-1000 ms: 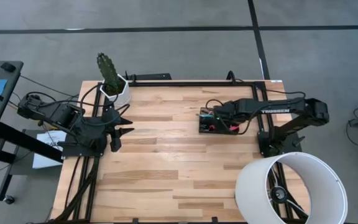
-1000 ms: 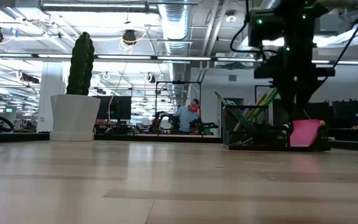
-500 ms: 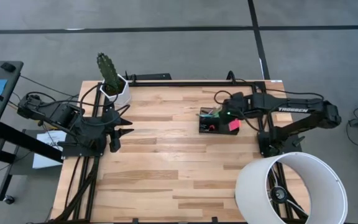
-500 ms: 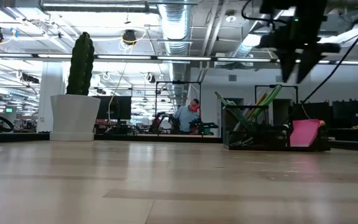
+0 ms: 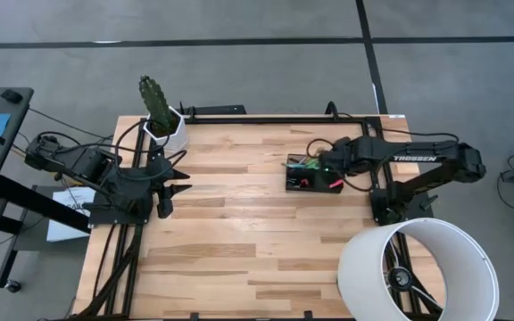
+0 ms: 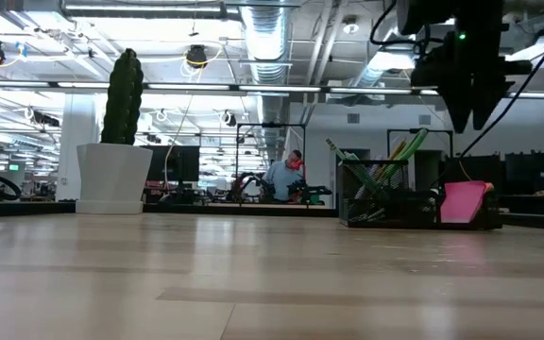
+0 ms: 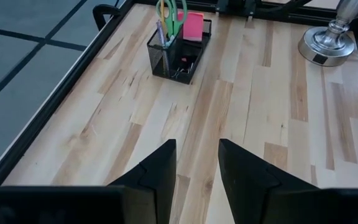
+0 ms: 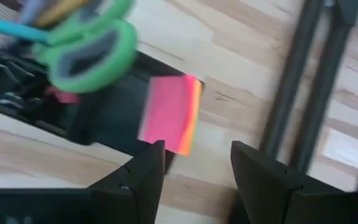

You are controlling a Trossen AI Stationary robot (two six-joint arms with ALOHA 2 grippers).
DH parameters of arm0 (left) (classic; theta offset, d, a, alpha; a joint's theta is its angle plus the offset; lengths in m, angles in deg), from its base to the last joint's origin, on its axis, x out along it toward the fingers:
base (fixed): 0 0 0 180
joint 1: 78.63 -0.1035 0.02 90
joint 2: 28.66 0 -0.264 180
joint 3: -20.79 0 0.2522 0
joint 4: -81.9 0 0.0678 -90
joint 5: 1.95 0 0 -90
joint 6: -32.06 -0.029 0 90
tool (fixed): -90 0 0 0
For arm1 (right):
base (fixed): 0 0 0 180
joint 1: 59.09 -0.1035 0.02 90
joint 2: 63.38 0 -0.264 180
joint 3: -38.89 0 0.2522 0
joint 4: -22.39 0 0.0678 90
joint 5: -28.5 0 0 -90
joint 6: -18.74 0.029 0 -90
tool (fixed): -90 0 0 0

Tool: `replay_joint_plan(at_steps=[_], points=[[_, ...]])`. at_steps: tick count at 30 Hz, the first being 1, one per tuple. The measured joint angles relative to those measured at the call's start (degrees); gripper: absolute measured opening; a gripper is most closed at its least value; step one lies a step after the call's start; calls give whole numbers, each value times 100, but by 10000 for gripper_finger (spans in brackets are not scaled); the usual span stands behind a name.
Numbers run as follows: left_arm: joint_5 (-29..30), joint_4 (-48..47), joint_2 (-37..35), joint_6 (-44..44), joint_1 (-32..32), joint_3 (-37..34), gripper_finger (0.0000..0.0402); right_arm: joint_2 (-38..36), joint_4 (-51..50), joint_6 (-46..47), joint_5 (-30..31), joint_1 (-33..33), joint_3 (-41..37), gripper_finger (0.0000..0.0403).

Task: Pick and place office supplies into organizer
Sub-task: Put the pink sticky note into the black desk organizer

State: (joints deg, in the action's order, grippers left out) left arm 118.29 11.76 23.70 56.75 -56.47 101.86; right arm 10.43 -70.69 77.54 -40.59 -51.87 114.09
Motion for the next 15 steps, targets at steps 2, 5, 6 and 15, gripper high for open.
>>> replay_joint_plan(at_steps=[2,5,6,15], points=[[0,0,0,11,0,0,114,45,-185,115,15,-10,6,174],[2,3,0,11,0,0,114,55,-587,300,43,3,2,148],[2,4,1,11,0,0,114,48,-705,352,72,3,-7,134],[20,27,2,54,0,0,114,-170,-63,869,-86,3,-896,8]])
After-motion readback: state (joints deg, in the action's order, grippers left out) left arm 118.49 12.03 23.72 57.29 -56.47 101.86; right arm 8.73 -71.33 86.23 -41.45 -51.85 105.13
